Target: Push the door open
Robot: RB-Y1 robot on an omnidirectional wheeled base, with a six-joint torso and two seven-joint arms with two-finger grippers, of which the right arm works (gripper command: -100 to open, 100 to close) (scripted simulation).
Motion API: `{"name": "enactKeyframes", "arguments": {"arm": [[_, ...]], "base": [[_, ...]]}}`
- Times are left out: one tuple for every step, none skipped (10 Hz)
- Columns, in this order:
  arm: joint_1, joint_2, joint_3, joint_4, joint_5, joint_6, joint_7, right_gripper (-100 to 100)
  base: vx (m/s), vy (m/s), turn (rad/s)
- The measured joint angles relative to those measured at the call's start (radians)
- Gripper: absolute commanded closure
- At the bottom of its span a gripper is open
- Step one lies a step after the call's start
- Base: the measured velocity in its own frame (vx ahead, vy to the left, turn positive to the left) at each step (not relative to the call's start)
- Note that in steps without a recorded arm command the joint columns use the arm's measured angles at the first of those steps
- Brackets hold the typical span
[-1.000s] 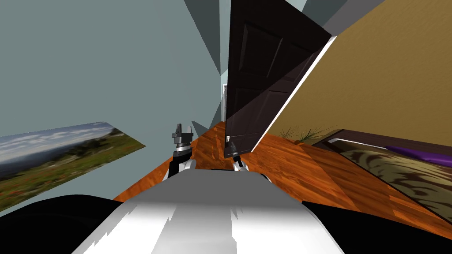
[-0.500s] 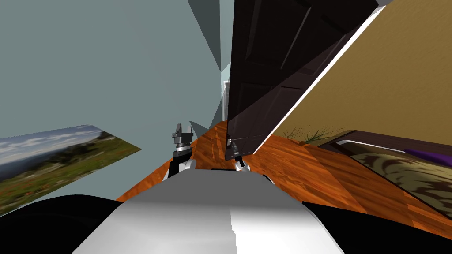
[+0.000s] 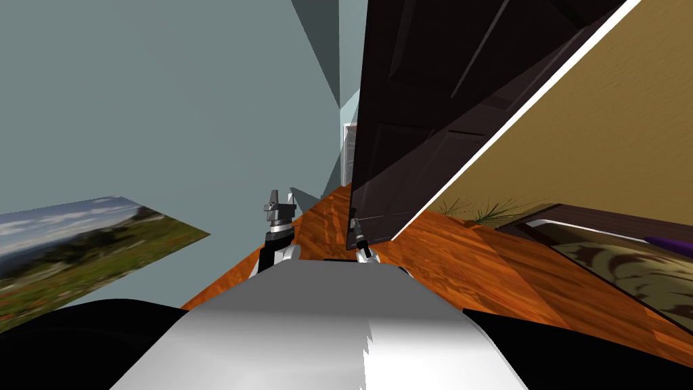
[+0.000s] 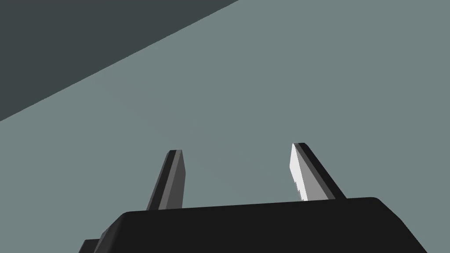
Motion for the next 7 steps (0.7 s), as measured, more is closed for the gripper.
{"name": "enactKeyframes", "arguments": {"arm": [[-0.008, 0.001, -0.002, 0.003, -0.001, -0.001, -0.002, -100], [-0.002, -0.001, 0.000, -0.017, 0.000, 0.003, -0.003, -100], [0.006, -0.002, 0.001, -0.035, 0.001, 0.012, -0.002, -100], [0.006, -0.002, 0.002, -0.037, 0.001, 0.014, -0.002, 100], [0.006, -0.002, 0.002, -0.036, 0.001, 0.012, -0.002, 100], [0.008, -0.002, 0.002, -0.033, 0.001, 0.014, -0.002, 100], [0.008, -0.002, 0.002, -0.033, 0.001, 0.013, -0.002, 100]], "base": [[-0.012, 0.001, 0.007], [-0.010, -0.002, 0.001], [0.000, 0.000, 0.000], [0.000, 0.000, 0.000], [0.000, 0.000, 0.000], [0.000, 0.000, 0.000], [0.000, 0.000, 0.000]]}}
